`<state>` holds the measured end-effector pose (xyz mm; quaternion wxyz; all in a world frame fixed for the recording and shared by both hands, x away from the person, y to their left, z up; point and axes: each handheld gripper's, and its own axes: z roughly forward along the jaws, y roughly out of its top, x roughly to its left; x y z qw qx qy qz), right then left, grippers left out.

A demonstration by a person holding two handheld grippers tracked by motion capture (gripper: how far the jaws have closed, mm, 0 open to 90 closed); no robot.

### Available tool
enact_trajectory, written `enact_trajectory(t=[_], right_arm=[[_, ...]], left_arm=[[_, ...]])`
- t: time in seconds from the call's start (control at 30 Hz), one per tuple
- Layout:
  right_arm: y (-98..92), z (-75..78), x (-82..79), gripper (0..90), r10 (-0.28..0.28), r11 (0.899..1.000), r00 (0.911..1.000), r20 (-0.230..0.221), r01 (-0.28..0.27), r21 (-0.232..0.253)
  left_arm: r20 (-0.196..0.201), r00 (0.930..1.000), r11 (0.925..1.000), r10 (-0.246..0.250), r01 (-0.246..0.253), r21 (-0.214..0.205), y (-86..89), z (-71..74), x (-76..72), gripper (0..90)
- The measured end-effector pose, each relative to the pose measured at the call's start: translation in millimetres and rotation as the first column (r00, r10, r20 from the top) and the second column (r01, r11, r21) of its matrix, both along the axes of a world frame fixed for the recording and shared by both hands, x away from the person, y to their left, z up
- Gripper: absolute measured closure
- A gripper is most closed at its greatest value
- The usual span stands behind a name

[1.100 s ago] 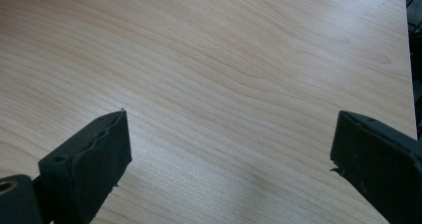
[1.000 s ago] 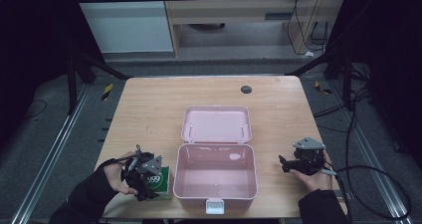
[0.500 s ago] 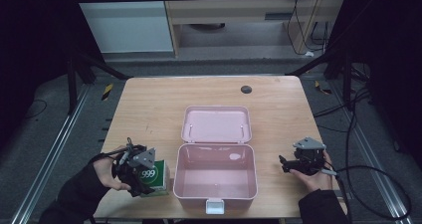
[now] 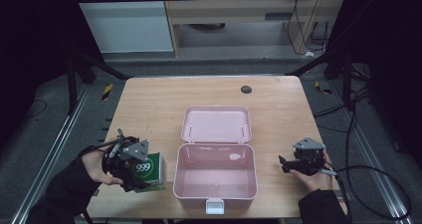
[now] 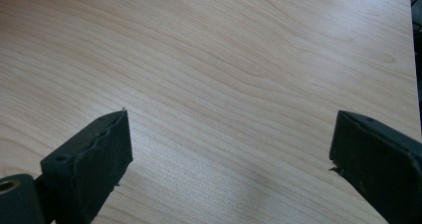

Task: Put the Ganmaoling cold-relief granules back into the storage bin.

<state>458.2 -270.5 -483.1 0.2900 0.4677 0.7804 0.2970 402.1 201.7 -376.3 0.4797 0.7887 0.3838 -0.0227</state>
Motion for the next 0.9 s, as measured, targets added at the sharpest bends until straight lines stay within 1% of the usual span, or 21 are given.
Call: enact_trajectory(t=[0.1, 0.17, 0.4, 0.63, 0.9], right_arm=[[-0.1, 0.2, -0.1, 3.5, 0.000, 1.000, 1.0000, 0.000, 0.000, -0.001], [-0.1, 0.1, -0.1, 3.5, 0.001, 1.000, 1.0000, 0.000, -0.001, -0.002], [0.3, -0.1, -0.1, 3.5, -0.001, 1.000, 1.0000, -0.003, 0.001, 0.002], [0.2, -0.3, 0.0, 3.5, 0.000, 1.000, 1.0000, -0.004, 0.000, 0.001], [0.3, -0.6, -0.1, 3.5, 0.000, 1.000, 1.0000, -0.005, 0.000, 0.001]], left_arm=[[0.012, 0.9999, 0.9999, -0.013, 0.013, 0.010, 1.1, 9.4, -0.6, 14.6], [0.014, 0.9998, 0.9998, -0.016, 0.016, 0.010, 1.1, 14.6, -1.5, 14.6], [0.023, 0.9994, 0.9995, -0.028, 0.028, 0.014, 1.4, 28.2, -1.2, 14.6], [0.029, 0.9983, 0.9987, -0.051, 0.050, 0.011, -2.0, 36.6, -1.0, 14.7], [0.040, 0.9966, 0.9973, -0.071, 0.071, 0.018, -6.8, 45.6, 1.2, 14.7]])
